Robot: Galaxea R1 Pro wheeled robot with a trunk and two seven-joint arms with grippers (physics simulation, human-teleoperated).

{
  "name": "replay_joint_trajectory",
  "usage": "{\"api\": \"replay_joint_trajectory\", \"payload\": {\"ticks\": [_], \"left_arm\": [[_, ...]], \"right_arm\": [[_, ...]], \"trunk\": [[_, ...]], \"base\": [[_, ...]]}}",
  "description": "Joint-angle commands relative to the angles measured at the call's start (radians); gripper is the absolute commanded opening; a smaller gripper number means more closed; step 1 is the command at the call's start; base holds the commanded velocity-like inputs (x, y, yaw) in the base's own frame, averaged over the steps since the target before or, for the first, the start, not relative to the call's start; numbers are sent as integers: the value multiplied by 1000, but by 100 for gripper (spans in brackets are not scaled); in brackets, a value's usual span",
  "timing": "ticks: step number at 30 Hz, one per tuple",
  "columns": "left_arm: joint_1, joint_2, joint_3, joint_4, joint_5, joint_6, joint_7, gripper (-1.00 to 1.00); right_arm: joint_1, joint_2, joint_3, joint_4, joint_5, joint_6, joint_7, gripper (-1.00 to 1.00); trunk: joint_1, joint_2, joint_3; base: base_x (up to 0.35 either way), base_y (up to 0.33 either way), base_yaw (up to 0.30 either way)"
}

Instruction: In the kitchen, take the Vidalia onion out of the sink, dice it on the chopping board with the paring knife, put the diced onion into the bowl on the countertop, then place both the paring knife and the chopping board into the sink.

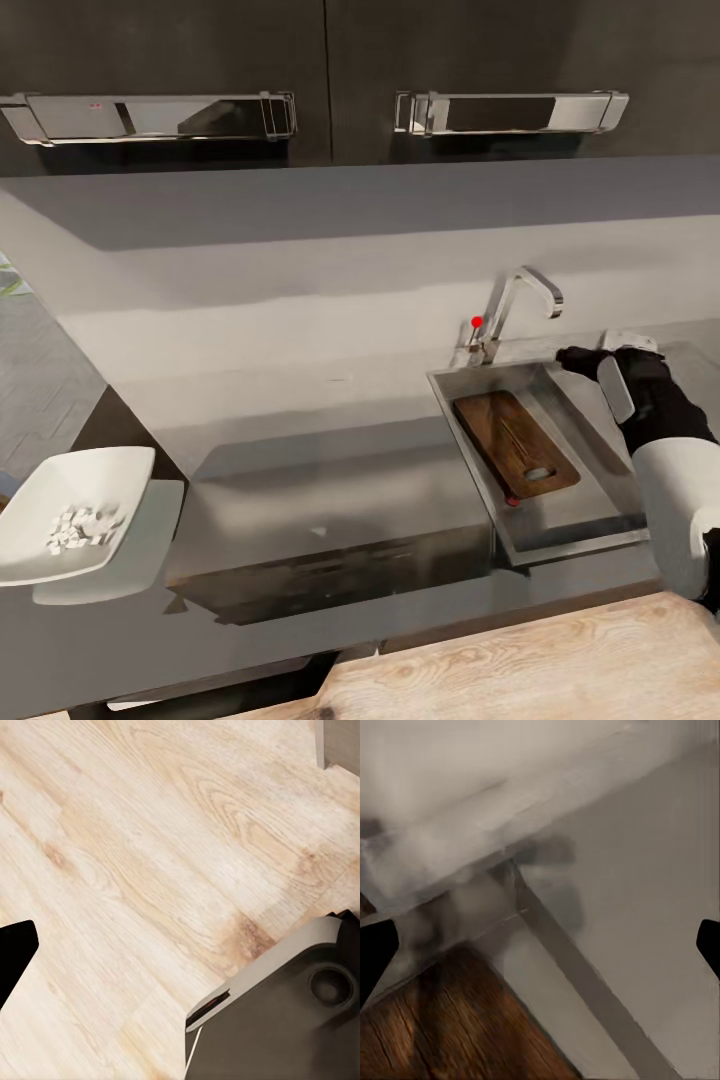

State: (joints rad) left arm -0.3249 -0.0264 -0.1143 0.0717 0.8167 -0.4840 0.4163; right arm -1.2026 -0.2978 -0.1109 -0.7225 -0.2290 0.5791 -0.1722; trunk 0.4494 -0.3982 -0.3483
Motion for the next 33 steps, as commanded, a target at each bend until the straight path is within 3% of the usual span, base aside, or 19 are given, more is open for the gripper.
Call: {"api": "replay_joint_trajectory", "payload": {"ticks": [1, 4, 8, 13, 33], "left_arm": [[-2, -1, -8, 3, 4, -3, 2, 100], [-2, -1, -8, 3, 3, -3, 1, 100], [-2, -1, -8, 3, 3, -2, 1, 100], [-2, -2, -8, 3, 3, -2, -3, 100], [-2, -6, -8, 3, 3, -2, -5, 100]], "right_arm": [[-1, -26, 18, 6, 28, 5, 83, 100], [-1, -68, 38, 33, 185, 3, 324, 100], [0, -82, 43, 55, 332, -2, 480, 100], [0, -84, 43, 77, 350, -2, 497, 100], [-1, -82, 46, 83, 351, -2, 500, 100]], "trunk": [[1, -2, -2], [1, -2, -2], [1, -2, -2], [1, -2, -2], [1, -2, -2]], "base": [[0, 0, 0], [0, 0, 0], [0, 0, 0], [-163, 0, 0], [-333, 0, 0]]}}
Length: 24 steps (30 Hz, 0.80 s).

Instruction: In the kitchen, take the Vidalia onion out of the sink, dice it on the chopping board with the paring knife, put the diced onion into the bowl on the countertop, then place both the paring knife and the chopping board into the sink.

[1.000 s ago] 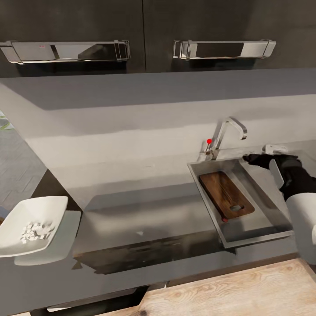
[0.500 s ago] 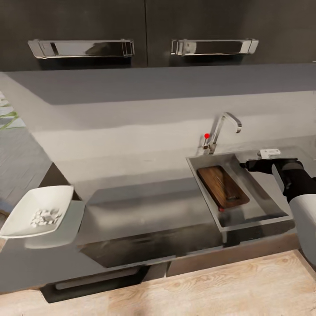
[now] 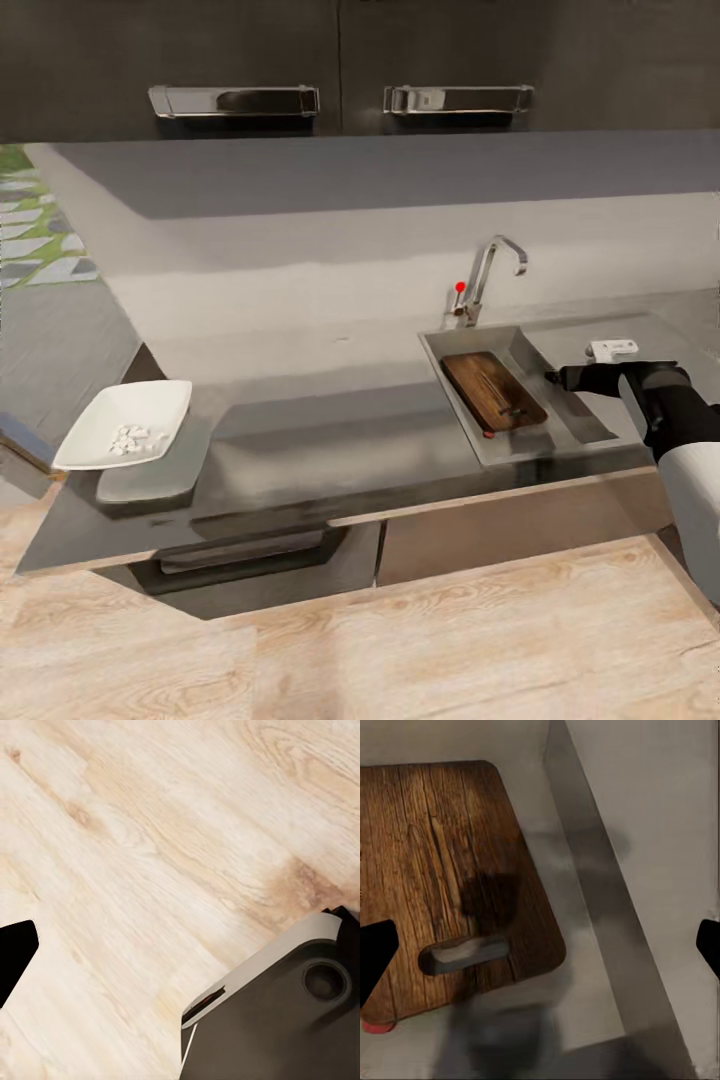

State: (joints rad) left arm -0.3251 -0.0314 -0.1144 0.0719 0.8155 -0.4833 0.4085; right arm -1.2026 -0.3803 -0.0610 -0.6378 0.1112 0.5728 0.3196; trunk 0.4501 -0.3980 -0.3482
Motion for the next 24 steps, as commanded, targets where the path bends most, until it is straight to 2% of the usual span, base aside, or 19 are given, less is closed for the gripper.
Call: {"api": "replay_joint_trajectory", "payload": {"ticks": [1, 6, 13, 18, 22, 24], "left_arm": [[-2, -1, -8, 3, 4, -3, 3, 100], [-2, -1, -8, 3, 4, -3, 3, 100], [-2, -1, -8, 3, 4, -3, 3, 100], [-2, -1, -8, 3, 4, -2, 3, 100], [-2, -1, -8, 3, 4, -3, 3, 100], [-2, -1, -8, 3, 4, -3, 3, 100]], "right_arm": [[0, 0, -4, 0, 10, 4, 9, 100], [-1, 3, -3, 42, 10, -26, 10, 100], [-1, 4, -3, 155, 11, -130, 9, 100], [-1, 4, -2, 203, 11, -166, 9, 100], [-1, 5, -1, 295, 11, -250, 9, 100], [-1, 7, 0, 396, 12, -352, 9, 100]], "trunk": [[0, -2, -2], [0, -2, -2], [0, -2, -2], [0, -2, -2], [0, -2, -2], [0, -2, -2]], "base": [[-341, 0, 0], [-341, 0, 0], [-341, 0, 0], [-341, 0, 0], [-250, 0, 0], [-58, 0, 0]]}}
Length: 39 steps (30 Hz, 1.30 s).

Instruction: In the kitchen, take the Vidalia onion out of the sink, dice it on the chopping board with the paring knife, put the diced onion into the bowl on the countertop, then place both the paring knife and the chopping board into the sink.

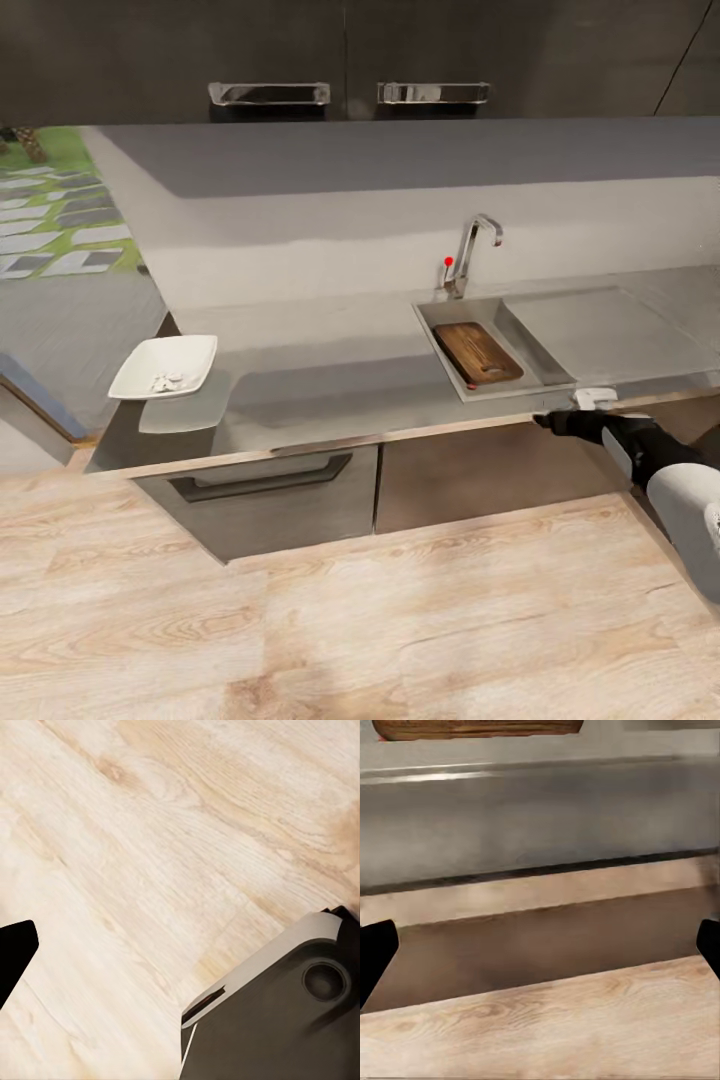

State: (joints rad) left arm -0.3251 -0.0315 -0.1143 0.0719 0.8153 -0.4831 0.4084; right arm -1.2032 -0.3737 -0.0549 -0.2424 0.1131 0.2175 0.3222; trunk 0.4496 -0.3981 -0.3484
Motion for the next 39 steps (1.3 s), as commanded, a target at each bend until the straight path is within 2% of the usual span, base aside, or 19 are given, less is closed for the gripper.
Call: {"api": "replay_joint_trajectory", "payload": {"ticks": [1, 5, 6, 8, 9, 11, 13, 15, 17, 19, 21, 23, 25, 26, 28, 32, 34, 36, 39], "left_arm": [[-2, -1, -8, 3, 4, -3, 2, 100], [-2, -2, -8, 2, 4, -3, 1, 100], [-2, -2, -8, 2, 3, -3, 1, 100], [-2, -2, -9, 2, 2, -3, 1, 100], [-2, -2, -10, 1, 0, -2, 0, 100], [-2, -3, -12, 0, -3, -2, -3, 100], [-2, -4, -18, -1, -10, -2, -9, 100], [-2, -9, -43, -1, -26, -1, -25, 100], [-2, -14, -113, -3, -57, 1, -37, 100], [-2, -16, -189, -11, -77, 2, -42, 100], [-2, -16, -269, -28, -96, 3, -44, 100], [-2, -11, -312, -39, -101, 3, -44, 100], [-2, -5, -336, -49, -104, 3, -44, 100], [-1, -4, -346, -53, -104, 2, -43, 100], [-2, -4, -352, -55, -105, 1, -41, 100], [-2, -5, -355, -57, -105, 2, -37, 100], [-2, -13, -355, -57, -104, 2, -37, 100], [-2, -35, -357, -58, -104, -2, -43, 100], [-2, -37, -358, -53, -104, -6, -56, 100]], "right_arm": [[-1, 0, -7, 53, 16, -60, 6, 100], [0, -2, -6, 184, 120, -230, 7, 100], [17, -1, -6, 210, 148, -292, 8, 100], [75, 1, -6, 220, 160, -343, 9, 100], [130, 2, -6, 223, 164, -381, 9, 100], [197, 10, -6, 225, 166, -425, 10, 100], [277, 23, -6, 226, 167, -471, 10, 100], [349, 46, -6, 227, 167, -517, 8, 100], [434, 87, -6, 227, 168, -556, 5, 100], [513, 143, -6, 227, 169, -574, -1, 100], [613, 239, -6, 227, 171, -585, -62, 100], [663, 300, -6, 227, 185, -596, -152, 100], [697, 358, -6, 227, 218, -618, -245, 100], [716, 397, -6, 227, 240, -640, -309, 100], [727, 427, -8, 225, 252, -680, -380, 100], [734, 435, -17, 223, 258, -726, -442, 100], [735, 433, -18, 223, 258, -731, -448, 100], [735, 430, -20, 222, 256, -735, -454, 100], [735, 424, -20, 223, 255, -736, -455, 100]], "trunk": [[0, -2, -2], [0, -2, -2], [0, -2, -2], [0, -2, -2], [0, -2, -2], [0, -2, -2], [0, -2, -2], [0, -2, -2], [0, -2, -2], [0, -2, -2], [0, -2, -2], [0, -2, -2], [0, -2, -2], [0, -2, -2], [0, -2, -2], [0, -2, -2], [0, -2, -1], [0, -2, 0], [0, -2, 5]], "base": [[-20, 0, 0], [-6, 0, 0], [-1, 0, 0], [0, 0, 0], [0, 0, 0], [0, 0, 0], [0, 0, 0], [0, 0, 0], [0, 0, 0], [0, 0, 0], [0, 0, 0], [0, 0, 0], [0, 0, 0], [0, 0, 0], [0, 0, 0], [0, 0, 0], [0, 0, 0], [0, 0, 0], [0, 0, 0]]}}
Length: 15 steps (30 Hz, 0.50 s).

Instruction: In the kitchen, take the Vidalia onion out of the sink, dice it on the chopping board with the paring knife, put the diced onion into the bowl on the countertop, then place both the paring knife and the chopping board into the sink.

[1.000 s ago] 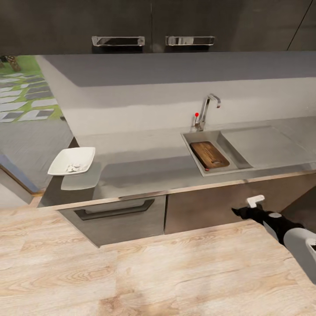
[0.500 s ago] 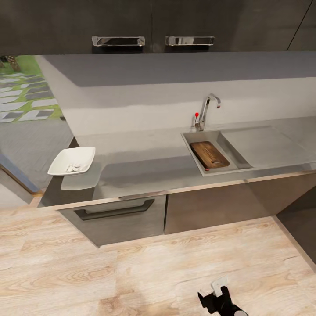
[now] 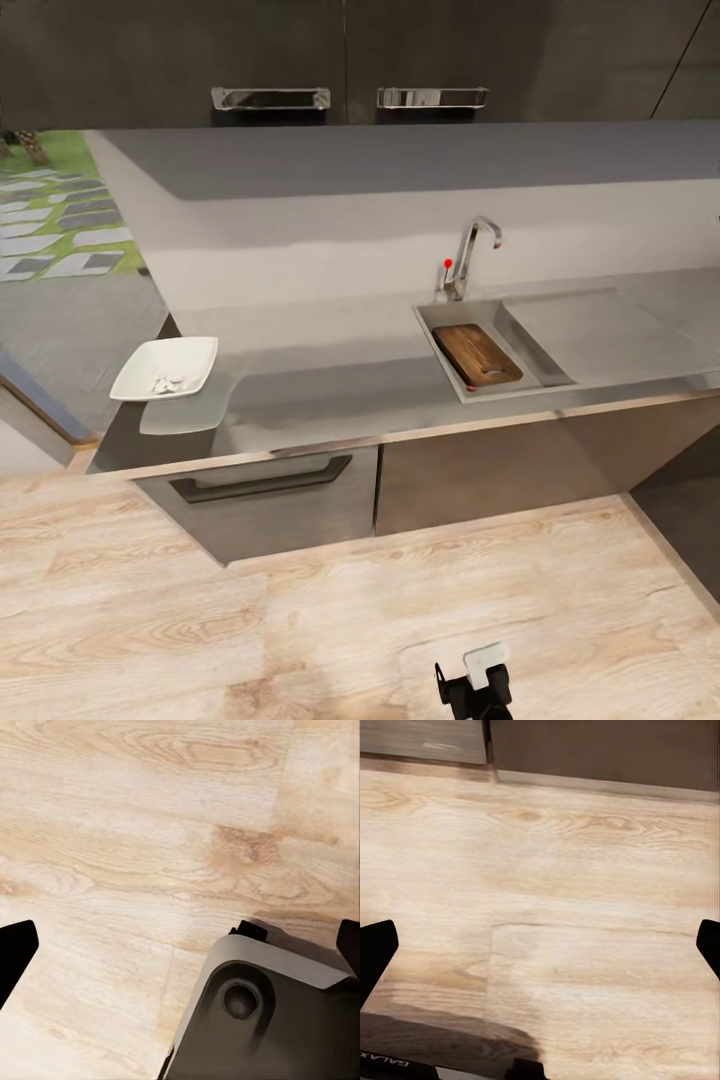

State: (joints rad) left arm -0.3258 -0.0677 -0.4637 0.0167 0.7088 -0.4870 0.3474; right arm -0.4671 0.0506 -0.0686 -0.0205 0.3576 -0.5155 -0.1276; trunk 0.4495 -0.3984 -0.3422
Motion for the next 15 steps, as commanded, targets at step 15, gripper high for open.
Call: {"api": "replay_joint_trajectory", "payload": {"ticks": [15], "left_arm": [[-1, 29, -9, 6, 4, -54, -1, 100]], "right_arm": [[-1, -22, -6, 1, 11, -3, -6, 100]], "trunk": [[1, -2, 21]], "base": [[0, 0, -9]]}}
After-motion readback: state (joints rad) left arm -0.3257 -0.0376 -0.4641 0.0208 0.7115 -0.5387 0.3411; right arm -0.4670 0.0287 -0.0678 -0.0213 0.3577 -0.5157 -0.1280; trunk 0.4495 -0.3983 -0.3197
